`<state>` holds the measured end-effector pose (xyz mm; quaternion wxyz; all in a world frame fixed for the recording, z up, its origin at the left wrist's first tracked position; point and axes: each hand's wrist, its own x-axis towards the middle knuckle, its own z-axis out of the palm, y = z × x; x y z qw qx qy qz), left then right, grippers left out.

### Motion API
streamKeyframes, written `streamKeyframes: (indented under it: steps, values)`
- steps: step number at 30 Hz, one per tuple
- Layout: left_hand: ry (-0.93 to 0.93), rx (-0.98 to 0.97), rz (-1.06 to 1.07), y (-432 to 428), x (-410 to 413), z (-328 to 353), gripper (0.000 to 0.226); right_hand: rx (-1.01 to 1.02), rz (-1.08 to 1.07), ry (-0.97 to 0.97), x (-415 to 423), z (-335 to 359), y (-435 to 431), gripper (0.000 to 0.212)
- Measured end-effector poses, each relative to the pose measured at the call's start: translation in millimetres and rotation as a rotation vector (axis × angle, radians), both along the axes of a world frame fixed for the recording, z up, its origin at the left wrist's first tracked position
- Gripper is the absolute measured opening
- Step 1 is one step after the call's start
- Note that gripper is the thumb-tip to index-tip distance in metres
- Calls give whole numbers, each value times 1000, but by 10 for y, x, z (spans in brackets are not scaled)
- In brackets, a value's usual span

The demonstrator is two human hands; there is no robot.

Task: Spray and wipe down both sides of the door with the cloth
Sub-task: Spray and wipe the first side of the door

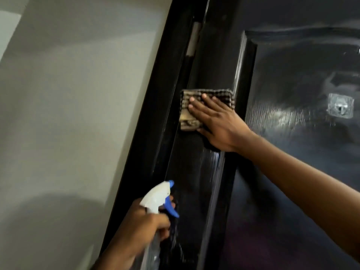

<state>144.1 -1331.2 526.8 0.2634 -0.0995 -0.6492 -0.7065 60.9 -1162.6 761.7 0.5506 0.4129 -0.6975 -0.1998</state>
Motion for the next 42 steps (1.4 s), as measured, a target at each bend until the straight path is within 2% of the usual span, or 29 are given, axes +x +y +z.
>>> streamKeyframes:
  steps: [3, 7, 9, 11, 14, 16, 20, 26, 29, 31, 34, 36, 39, 42]
  values:
    - [49, 35, -17, 169, 193, 128, 50, 125, 9, 34, -46, -424, 121, 63]
    - [-10, -4, 20, 164, 249, 228, 36, 124, 9, 53, -75, -234, 121, 63]
    - [-17, -38, 1, 149, 254, 362, 35, 48, -8, 50, -116, 136, 96, 64]
    - [-7, -48, -47, 103, 206, 610, 33, -123, -7, 52, -127, 692, 59, 66]
    - [16, -56, -157, 49, 93, 1264, 32, -353, 1, 19, -66, 1507, -26, 62]
    - [57, -56, -193, -11, 79, 1735, 26, -410, 6, 10, -71, 1698, -109, 62]
    - [135, -75, -196, -127, 140, 2289, 21, -302, 48, 92, -133, 1248, -110, 65]
    - [147, -85, -224, -283, 174, 2277, 34, 45, 67, 64, -123, 169, 160, 64]
    - [92, -120, -223, -315, 212, 2243, 32, 162, 19, 93, -131, 224, 274, 62]
    - [90, -135, -208, -313, 221, 2218, 34, 49, 10, 85, -115, 521, 221, 64]
    - [87, -132, -182, -273, 195, 2112, 31, -253, 14, 55, -97, 963, 42, 62]
    - [73, -116, -162, -258, 178, 2004, 30, -337, -3, 53, -98, 974, -77, 61]
    - [78, -90, -112, -259, 194, 1768, 32, -328, 47, 62, -122, 476, -117, 61]
    - [69, -72, -33, -304, 263, 1450, 30, -211, 116, 59, -136, -424, -30, 62]
